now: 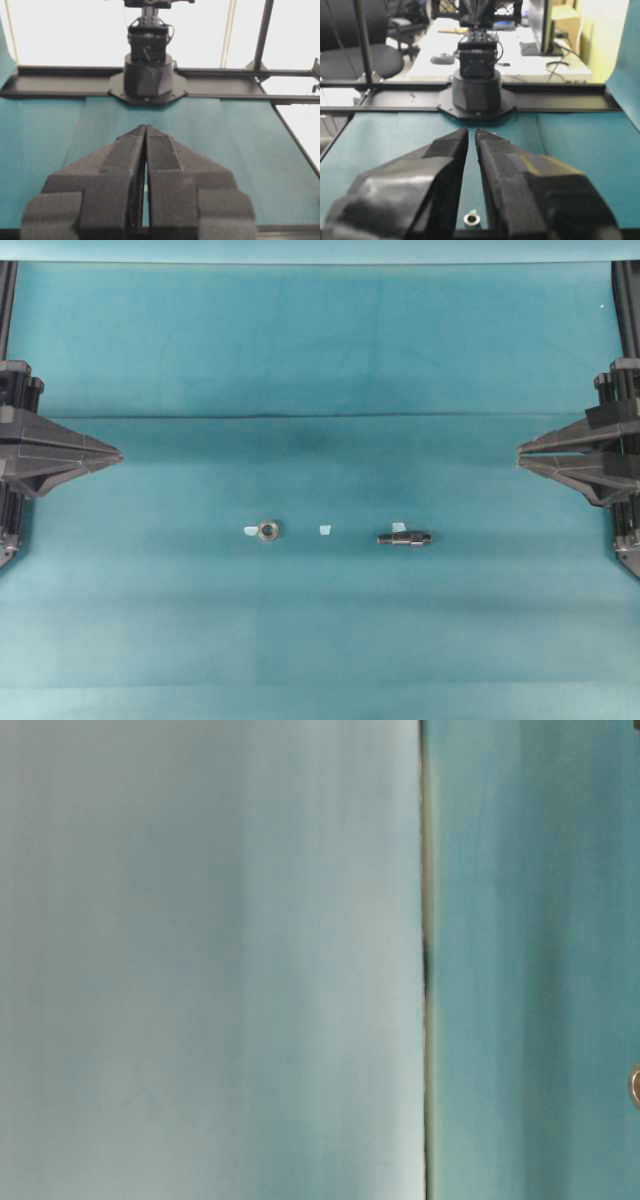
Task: Insert the washer onto the shaft with both hands.
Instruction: 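Move left gripper over the silver washer and right gripper over the shaft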
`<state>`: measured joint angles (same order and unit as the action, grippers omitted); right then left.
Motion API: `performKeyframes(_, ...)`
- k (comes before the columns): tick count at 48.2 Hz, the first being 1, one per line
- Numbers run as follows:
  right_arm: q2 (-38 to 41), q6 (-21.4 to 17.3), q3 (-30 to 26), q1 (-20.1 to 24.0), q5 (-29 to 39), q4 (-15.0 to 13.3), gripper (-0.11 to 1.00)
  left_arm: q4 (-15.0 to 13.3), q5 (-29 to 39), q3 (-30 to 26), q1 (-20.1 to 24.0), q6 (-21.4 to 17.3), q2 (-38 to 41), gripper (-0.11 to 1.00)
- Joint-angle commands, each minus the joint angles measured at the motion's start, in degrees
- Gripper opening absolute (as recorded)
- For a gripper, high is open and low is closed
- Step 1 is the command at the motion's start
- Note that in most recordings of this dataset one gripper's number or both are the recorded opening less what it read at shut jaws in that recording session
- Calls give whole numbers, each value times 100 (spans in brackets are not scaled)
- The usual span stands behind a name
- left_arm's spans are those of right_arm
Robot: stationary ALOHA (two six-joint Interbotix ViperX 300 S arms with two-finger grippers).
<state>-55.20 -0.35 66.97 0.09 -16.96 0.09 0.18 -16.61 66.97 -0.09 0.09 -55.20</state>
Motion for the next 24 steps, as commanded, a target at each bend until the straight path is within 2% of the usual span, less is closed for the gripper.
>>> performKeyframes(1,70,-62,-62,26,26,70,0,62,290,-308,26,132,325,2)
performKeyframes(4,123,-141,-123,26,299,325,0,62,650,-501,18,237,545,2)
performKeyframes(7,185,-281,-229,-9,773,492,-6,62,993,-686,18,290,738,2)
performKeyframes(15,360,-510,-633,-18,2215,492,-10,62,1714,-1204,-44,290,1274,2)
performKeyframes(24,800,-501,-1037,-18,3234,457,-10,70,2531,-1696,-79,246,1951,2)
